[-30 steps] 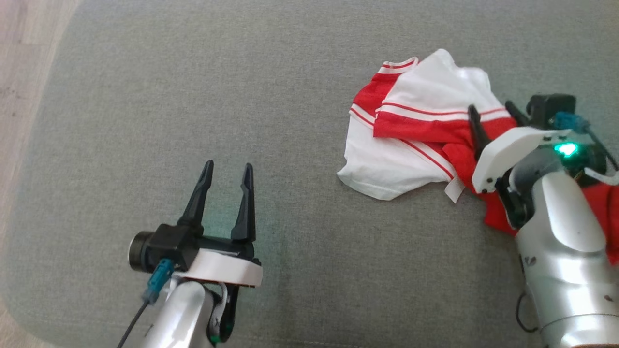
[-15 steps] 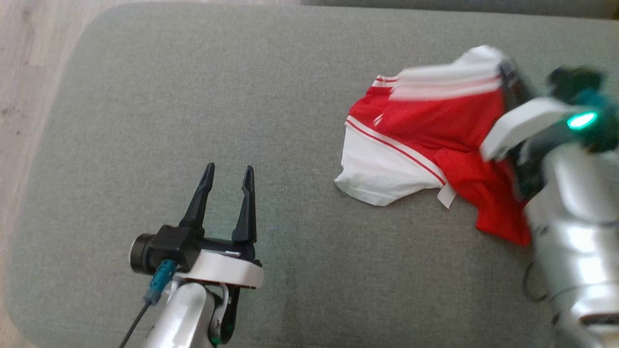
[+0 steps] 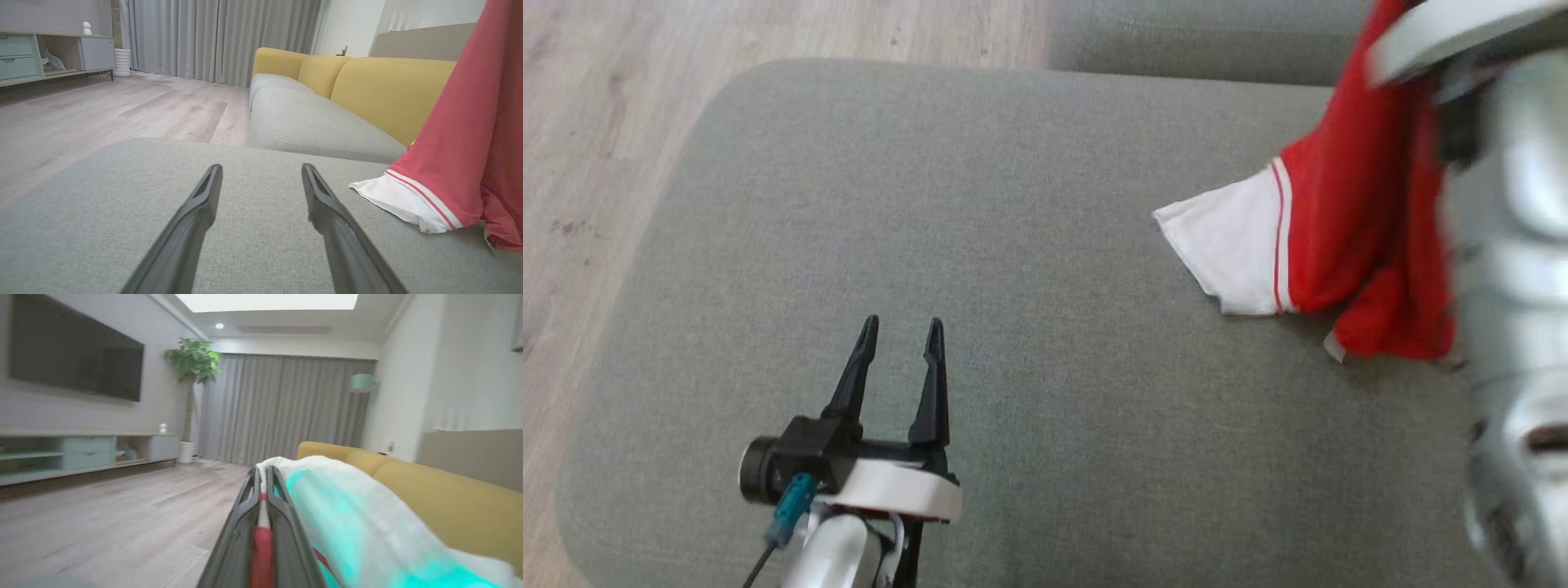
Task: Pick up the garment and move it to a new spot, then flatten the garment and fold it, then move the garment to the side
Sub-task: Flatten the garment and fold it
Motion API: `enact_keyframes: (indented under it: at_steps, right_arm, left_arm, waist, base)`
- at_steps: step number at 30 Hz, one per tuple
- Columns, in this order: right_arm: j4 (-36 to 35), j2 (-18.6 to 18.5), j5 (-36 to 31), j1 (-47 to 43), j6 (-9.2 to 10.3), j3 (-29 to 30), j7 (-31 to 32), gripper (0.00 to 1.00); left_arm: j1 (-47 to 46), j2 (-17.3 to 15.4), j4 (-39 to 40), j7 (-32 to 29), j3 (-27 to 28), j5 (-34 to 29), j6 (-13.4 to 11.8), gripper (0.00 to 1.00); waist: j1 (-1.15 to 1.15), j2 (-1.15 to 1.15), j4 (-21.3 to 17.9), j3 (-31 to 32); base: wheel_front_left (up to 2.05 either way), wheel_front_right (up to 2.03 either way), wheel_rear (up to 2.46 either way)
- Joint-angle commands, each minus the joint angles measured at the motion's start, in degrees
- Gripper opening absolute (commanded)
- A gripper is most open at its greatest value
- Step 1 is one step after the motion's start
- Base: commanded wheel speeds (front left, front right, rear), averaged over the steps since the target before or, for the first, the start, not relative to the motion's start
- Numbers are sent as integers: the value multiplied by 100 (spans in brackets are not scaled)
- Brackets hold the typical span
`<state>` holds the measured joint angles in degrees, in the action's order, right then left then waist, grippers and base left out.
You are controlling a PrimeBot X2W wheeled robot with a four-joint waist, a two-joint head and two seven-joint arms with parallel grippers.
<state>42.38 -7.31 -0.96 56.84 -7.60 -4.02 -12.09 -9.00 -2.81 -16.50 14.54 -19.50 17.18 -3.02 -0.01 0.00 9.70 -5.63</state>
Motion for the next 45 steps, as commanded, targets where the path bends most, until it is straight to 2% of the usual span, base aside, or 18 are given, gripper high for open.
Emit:
enact_keyframes:
  at_steps: [1,7,8,12,15,16,17,19,24,31,36,41,45]
  right_arm:
    - [-242,201,88,-212,11,-340,23,0]
    - [-885,422,616,-1779,11,-1880,420,0]
    - [-885,422,616,-1779,11,-1880,420,0]
    - [-1393,440,1168,-2741,11,-3099,642,0]
    - [-1493,441,1386,-3141,11,-3744,833,0]
    - [-1457,441,1338,-3203,11,-3928,900,65]
    - [-1430,442,1337,-3251,11,-4076,948,100]
    - [-1387,442,1321,-3274,11,-4160,974,100]
    - [-1398,442,1291,-3102,11,-3411,821,100]
    - [-1721,443,851,-3031,11,-1548,378,100]
    - [-2137,443,913,-3591,11,-404,-24,100]
    - [-2371,443,1053,-4270,11,215,-172,100]
    - [-2461,443,1046,-4459,11,335,-206,100]
  left_arm:
    - [-127,-7,190,46,224,41,-31,100]
    - [-67,-7,233,46,229,17,-20,100]
    - [-67,-7,233,46,229,17,-20,100]
    - [-82,-7,196,46,257,-28,4,100]
    - [-112,-7,161,46,254,-34,18,100]
    - [-122,-7,156,46,248,-28,18,100]
    - [-132,-7,154,46,235,-19,18,100]
    - [-147,-7,155,46,204,1,11,100]
    - [-120,-7,175,46,228,8,-24,100]
    - [-72,-7,260,46,289,-8,-30,100]
    - [-51,-7,289,46,336,-32,-17,100]
    - [-27,-7,317,46,324,-47,-2,100]
    - [-55,-7,309,46,337,-64,23,100]
  waist:
    - [1,0,18,45]
    - [1,0,76,41]
    - [1,0,76,41]
    - [1,0,59,5]
    - [1,0,37,15]
    - [1,0,30,24]
    - [1,0,24,31]
    - [1,0,8,50]
    - [1,0,-145,107]
    - [1,0,-565,160]
    - [1,0,-862,170]
    - [1,0,-1036,81]
    - [1,0,-1068,7]
  base:
    - [0,0,0]
    - [0,0,0]
    - [0,0,0]
    - [0,0,0]
    - [0,0,0]
    - [0,0,0]
    - [0,0,0]
    - [0,0,0]
    - [0,0,0]
    - [0,0,0]
    - [0,0,0]
    - [0,0,0]
    - [0,0,0]
